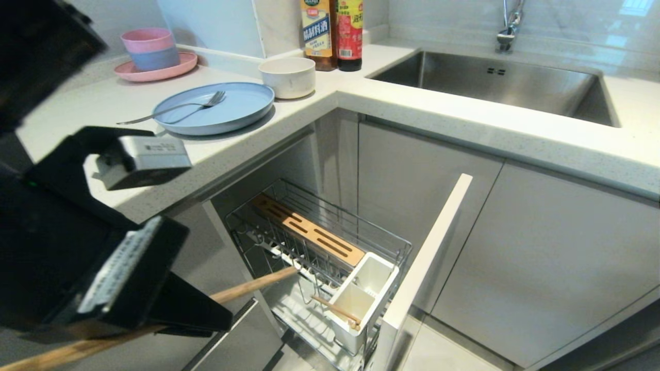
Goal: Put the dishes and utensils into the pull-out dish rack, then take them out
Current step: Pick up the chopsticks and place it in the cupboard
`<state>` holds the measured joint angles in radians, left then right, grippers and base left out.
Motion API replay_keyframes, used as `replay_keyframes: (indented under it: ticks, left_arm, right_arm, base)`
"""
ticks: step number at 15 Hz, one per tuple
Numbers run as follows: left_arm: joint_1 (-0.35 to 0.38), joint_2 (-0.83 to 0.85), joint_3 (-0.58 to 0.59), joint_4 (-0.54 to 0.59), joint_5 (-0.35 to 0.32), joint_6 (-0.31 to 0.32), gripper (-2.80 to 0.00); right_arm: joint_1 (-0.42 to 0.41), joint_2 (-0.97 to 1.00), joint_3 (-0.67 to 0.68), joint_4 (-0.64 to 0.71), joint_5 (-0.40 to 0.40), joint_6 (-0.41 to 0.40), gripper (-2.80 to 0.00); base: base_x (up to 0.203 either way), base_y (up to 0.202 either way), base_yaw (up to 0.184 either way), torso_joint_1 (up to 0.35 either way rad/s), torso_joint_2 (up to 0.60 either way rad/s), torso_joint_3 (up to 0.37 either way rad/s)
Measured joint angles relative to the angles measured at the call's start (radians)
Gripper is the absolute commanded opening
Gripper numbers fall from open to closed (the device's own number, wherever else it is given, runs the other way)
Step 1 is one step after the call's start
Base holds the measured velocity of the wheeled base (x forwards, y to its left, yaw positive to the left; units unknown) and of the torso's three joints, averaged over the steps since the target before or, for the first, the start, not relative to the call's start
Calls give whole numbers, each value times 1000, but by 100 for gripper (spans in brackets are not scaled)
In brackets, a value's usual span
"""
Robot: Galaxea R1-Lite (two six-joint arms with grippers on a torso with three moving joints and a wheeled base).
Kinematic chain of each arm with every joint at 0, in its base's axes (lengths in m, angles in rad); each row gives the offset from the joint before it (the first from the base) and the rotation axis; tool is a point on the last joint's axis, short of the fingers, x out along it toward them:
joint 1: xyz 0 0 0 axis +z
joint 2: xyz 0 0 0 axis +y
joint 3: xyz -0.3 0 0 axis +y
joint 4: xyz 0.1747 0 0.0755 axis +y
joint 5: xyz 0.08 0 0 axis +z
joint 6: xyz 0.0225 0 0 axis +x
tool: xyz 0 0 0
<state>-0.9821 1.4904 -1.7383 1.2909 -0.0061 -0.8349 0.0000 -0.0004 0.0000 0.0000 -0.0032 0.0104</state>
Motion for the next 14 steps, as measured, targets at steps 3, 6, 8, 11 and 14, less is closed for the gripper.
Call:
replay_keyframes:
  ticks: [3,6,8,11,14]
  left_arm:
    - [37,71,76,-40,-38,77,-280]
    - [81,147,118,-88,-66,150,-280]
    - [106,196,132,-101,-72,206,-280]
    - [149,264,152,-129,-77,310,-280]
    - [178,309,162,-151,-99,415,-280]
  right_arm:
    - [0,0,0,0,0,0,-280]
    - [0,0,0,0,0,0,-280]
    - [0,0,0,0,0,0,-280]
    - [0,0,0,0,0,0,-280]
    - [0,0,0,0,0,0,-280]
  base:
    - [0,0,0,0,0,0]
    - [0,0,0,0,0,0]
    - [0,0,0,0,0,0]
    - [0,0,0,0,0,0]
    - [0,0,0,0,0,0]
